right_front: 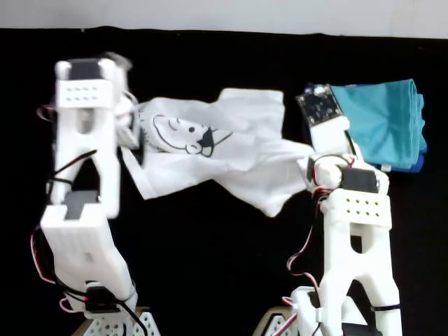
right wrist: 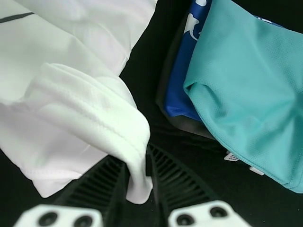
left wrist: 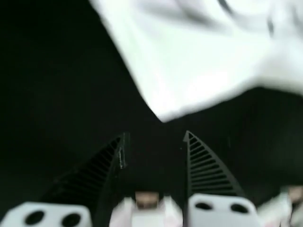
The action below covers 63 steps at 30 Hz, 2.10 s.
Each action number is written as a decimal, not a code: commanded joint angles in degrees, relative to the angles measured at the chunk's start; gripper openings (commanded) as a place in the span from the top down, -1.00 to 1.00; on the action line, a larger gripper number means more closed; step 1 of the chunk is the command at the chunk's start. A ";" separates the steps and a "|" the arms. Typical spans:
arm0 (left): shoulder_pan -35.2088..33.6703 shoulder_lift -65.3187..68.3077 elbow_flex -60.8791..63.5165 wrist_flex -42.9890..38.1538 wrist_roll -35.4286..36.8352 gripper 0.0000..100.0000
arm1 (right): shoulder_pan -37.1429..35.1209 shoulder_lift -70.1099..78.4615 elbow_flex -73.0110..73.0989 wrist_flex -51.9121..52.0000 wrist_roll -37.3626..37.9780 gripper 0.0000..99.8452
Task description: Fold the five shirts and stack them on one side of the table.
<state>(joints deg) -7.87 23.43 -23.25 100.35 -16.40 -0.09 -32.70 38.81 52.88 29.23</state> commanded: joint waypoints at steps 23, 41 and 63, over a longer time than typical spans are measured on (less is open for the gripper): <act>4.18 -5.76 33.27 -35.52 4.22 0.53 | -0.66 -1.27 -0.13 -1.45 0.26 0.99; 7.52 12.00 -1.98 -12.92 11.52 0.98 | -0.66 -1.98 -0.57 1.71 0.18 0.99; -10.68 -26.51 -23.78 1.41 11.25 0.98 | -2.68 5.67 -47.34 10.59 -11.60 0.99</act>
<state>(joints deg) -15.60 7.69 -44.79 101.05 -5.23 -1.76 -26.64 1.54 60.26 18.15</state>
